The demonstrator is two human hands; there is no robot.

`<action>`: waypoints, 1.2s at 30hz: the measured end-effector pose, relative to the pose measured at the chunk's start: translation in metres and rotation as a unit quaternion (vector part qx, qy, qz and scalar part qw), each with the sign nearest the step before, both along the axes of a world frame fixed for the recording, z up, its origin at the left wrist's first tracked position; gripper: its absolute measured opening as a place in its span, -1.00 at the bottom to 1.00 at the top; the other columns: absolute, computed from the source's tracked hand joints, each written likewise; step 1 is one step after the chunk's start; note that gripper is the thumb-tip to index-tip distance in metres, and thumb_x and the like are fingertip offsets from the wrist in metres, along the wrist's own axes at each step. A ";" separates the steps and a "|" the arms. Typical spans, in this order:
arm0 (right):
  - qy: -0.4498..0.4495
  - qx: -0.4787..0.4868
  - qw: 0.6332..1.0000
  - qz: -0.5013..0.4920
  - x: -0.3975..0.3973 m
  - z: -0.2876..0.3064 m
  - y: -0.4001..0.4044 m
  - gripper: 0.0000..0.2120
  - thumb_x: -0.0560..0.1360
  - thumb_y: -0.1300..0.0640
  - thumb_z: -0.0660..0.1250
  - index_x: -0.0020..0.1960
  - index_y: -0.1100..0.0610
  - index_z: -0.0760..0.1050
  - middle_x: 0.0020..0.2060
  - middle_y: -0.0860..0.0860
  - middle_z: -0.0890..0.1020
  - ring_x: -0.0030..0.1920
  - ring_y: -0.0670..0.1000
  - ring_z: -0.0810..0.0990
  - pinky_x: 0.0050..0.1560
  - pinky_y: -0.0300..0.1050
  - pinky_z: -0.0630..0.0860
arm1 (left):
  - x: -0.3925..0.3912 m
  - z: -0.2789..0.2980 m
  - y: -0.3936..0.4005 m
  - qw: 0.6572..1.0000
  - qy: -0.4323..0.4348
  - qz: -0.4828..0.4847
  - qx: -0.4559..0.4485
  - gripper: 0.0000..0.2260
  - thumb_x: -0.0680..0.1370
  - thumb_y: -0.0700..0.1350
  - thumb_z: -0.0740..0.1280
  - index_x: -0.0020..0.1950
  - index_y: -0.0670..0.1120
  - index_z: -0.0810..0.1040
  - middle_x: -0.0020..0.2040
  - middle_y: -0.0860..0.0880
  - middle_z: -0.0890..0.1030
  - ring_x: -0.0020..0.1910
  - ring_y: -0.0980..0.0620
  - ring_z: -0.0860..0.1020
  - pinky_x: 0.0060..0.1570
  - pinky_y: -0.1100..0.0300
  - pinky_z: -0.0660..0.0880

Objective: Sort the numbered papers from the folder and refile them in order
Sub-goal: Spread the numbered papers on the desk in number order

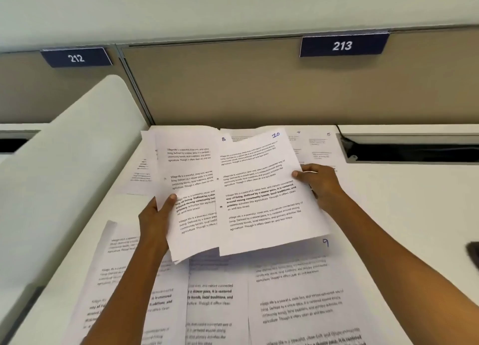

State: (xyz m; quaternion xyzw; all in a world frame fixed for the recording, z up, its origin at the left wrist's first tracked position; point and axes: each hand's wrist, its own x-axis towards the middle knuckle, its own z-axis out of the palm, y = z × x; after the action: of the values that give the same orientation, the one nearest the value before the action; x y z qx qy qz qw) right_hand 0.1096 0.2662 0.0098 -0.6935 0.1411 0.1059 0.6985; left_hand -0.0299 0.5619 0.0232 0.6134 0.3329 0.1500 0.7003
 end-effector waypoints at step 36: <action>-0.077 -0.253 0.962 -0.066 -0.189 0.026 -0.288 -0.84 0.40 0.23 0.48 -0.05 0.19 0.56 -0.11 0.11 0.64 -0.11 0.06 0.60 -0.05 -0.14 0.52 | -0.179 -0.010 -0.159 0.987 0.095 -0.096 0.086 -0.66 0.54 -0.18 0.33 0.30 -0.22 0.46 0.09 -0.17 0.57 -0.14 -0.10 0.54 -0.11 0.14 0.45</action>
State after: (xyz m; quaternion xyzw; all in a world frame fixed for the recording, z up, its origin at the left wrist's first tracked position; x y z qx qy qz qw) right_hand -0.0794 -0.0216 0.0362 -0.8429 0.1545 -0.0338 0.5143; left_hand -0.2088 0.4031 0.0128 0.7123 0.3230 0.0511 0.6211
